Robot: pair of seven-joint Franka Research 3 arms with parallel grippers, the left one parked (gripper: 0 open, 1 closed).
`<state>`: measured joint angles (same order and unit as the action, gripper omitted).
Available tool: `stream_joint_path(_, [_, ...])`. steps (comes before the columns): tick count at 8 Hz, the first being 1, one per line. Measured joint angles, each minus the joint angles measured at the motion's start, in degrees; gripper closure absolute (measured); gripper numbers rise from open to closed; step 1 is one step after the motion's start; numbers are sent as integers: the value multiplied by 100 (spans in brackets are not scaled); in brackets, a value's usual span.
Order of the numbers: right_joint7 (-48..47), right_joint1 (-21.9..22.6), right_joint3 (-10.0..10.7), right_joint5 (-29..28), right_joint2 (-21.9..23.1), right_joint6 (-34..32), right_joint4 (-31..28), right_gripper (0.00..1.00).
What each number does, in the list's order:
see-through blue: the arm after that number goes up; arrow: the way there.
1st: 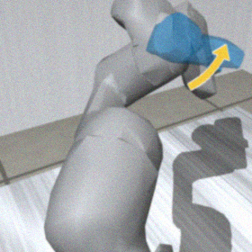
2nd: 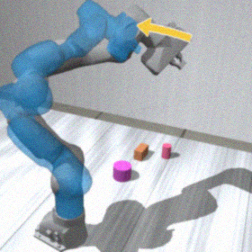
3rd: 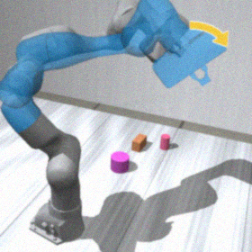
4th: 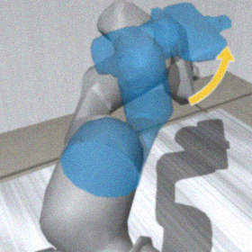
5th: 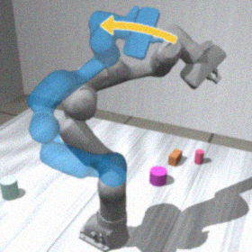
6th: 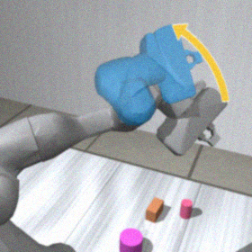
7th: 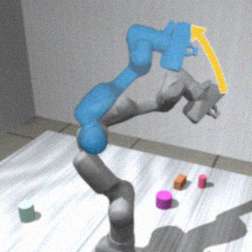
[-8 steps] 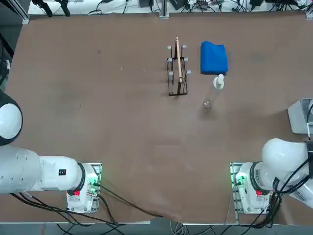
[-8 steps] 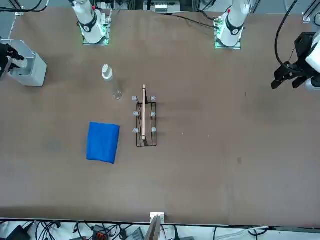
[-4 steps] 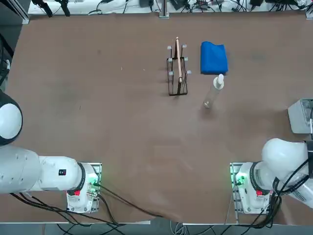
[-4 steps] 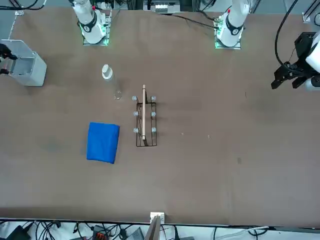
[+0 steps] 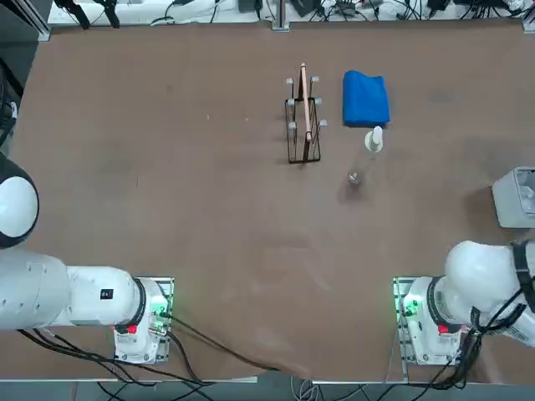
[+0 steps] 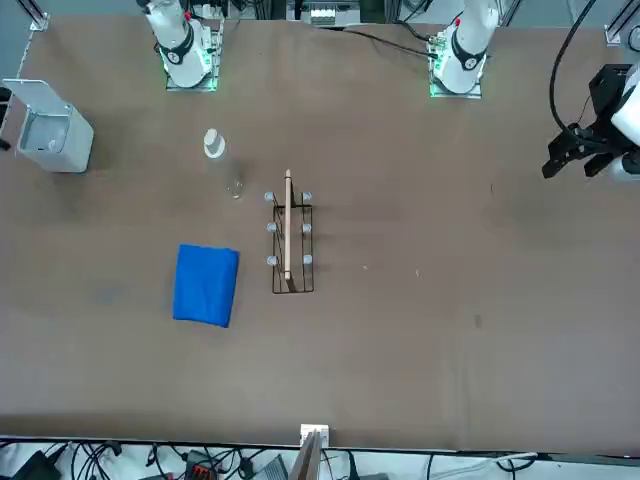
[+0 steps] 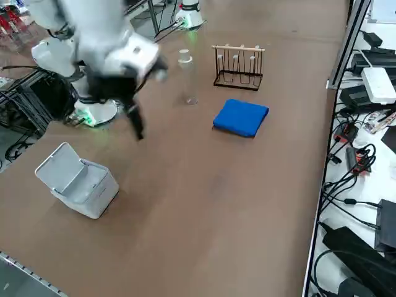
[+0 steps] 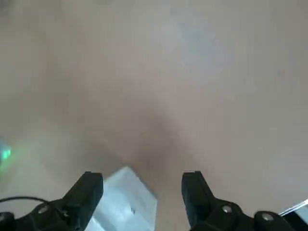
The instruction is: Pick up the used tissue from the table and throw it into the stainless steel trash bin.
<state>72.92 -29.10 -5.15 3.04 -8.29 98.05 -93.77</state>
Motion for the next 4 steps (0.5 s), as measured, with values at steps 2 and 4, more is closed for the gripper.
stream_joint_path(2, [-1517, 827, -19, -101, 14, -55, 346, 0])
stream_joint_path(4, [-3124, 1424, -26, -335, 50, -122, 555, 0])
